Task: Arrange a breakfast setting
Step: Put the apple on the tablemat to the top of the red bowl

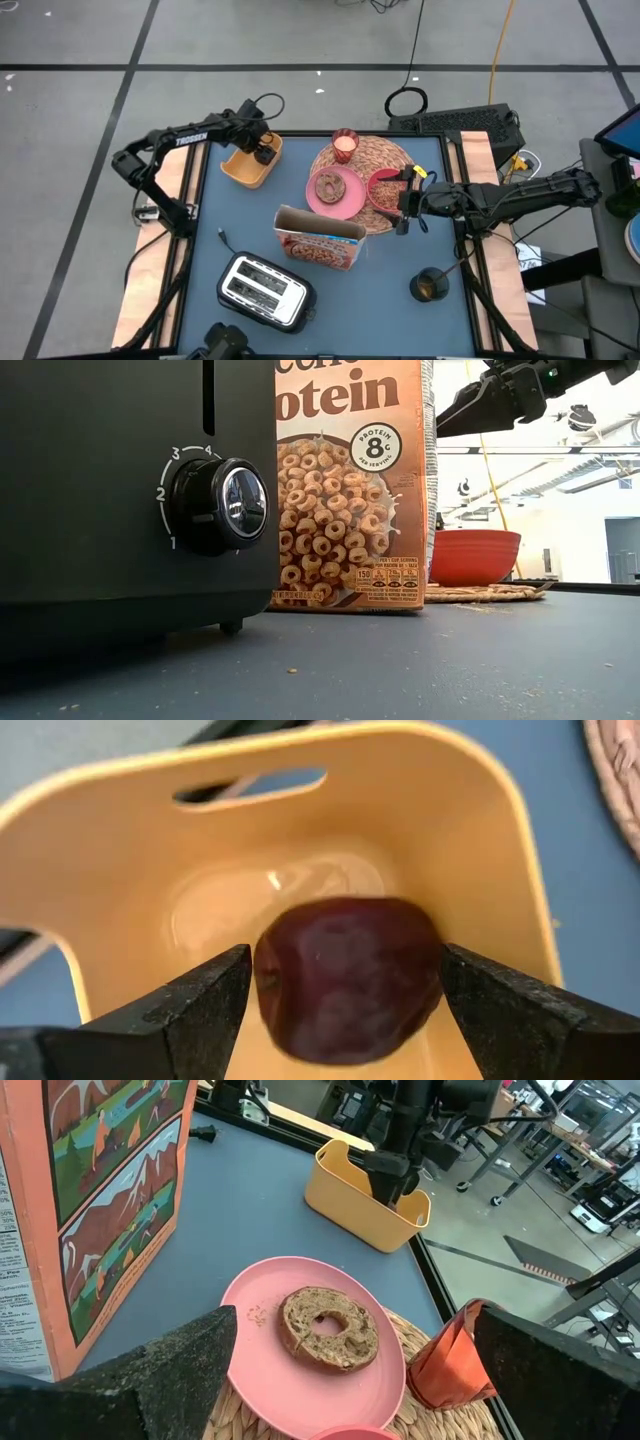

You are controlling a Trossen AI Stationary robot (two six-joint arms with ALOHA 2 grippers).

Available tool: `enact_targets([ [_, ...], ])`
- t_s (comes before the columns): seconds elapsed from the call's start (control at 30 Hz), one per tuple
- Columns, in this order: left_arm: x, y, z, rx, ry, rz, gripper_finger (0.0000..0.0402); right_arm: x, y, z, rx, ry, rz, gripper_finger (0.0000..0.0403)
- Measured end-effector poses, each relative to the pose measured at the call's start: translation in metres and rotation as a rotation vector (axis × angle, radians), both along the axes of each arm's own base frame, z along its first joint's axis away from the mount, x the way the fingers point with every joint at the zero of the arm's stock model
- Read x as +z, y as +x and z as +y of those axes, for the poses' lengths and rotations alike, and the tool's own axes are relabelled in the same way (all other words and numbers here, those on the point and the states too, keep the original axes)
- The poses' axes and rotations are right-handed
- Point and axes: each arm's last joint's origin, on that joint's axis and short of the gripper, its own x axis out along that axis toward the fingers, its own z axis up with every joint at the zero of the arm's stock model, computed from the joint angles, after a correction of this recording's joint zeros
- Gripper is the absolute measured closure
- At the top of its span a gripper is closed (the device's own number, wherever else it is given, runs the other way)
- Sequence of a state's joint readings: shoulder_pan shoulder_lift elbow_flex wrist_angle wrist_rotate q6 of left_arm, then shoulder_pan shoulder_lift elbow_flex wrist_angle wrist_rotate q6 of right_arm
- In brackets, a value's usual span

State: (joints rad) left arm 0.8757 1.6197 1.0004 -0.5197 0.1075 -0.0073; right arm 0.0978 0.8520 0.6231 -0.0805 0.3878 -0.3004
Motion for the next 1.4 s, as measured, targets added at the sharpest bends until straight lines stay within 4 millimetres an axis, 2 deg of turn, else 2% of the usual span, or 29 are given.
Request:
enact_targets([
  [0.2, 0.001, 0.004, -0.002, 0.011, 0.044, 0.03, 0.0075, 0.0, 0.0, 0.0, 0.0, 0.0, 0.0, 0.0007],
  [0.5, 0.0, 0.002, -0.004, 0.047, 0.018, 0.05, 0.0076, 0.0, 0.0, 0.0, 0.0, 0.0, 0.0, 0.0007],
  [0.9, -0.01, 0.001, -0.009, 0.047, 0.013, 0.037, 0.0079, 0.0, 0.0, 0.0, 0.0, 0.0, 0.0, 0.0007],
  [1.0, -0.011, 0.001, -0.01, 0.046, 0.009, 0.041, 0.0101, 0.0, 0.0, 0.0, 0.0, 0.0, 0.0, 0.0007],
  [1.27, -0.011, 0.001, -0.01, 0.048, 0.011, 0.044, 0.019, 0.0, 0.0, 0.0, 0.0, 0.0, 0.0, 0.0007],
  [1.4, -0.011, 0.001, -0.01, 0.049, 0.012, 0.045, 0.0204, 0.0, 0.0, 0.0, 0.0, 0.0, 0.001, 0.0007],
])
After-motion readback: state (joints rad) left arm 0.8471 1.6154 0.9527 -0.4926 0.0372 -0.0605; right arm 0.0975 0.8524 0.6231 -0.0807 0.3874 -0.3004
